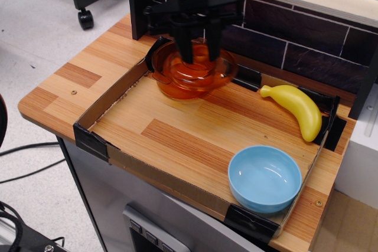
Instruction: Put lid on pot
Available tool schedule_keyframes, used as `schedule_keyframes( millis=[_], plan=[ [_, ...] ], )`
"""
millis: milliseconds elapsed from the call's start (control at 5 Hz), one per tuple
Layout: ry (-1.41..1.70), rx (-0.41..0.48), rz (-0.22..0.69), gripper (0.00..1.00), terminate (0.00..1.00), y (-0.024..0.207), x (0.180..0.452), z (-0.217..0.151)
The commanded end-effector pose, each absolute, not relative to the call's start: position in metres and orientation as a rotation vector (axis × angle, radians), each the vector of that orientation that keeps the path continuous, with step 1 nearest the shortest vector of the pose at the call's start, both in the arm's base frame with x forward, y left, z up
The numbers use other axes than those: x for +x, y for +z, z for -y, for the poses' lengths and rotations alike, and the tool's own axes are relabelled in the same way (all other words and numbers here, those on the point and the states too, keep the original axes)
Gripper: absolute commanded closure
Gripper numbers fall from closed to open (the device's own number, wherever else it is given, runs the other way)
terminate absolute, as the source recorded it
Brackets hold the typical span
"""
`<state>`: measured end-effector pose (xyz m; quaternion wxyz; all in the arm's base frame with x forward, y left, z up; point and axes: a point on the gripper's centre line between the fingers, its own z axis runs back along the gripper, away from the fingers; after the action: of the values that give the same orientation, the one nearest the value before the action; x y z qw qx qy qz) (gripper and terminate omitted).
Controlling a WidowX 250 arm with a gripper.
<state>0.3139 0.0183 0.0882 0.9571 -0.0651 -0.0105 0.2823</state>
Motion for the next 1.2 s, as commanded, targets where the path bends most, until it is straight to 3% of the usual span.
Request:
schedule_keyframes(
  millis=[0,1000],
  plan=[
    [0.596,-0.131,0.066,1.00,0.00,0.094,0.339,-0.038],
    [0.651,-0.126,0.067,1.00,0.00,0.086,0.357,-0.066]
  ],
)
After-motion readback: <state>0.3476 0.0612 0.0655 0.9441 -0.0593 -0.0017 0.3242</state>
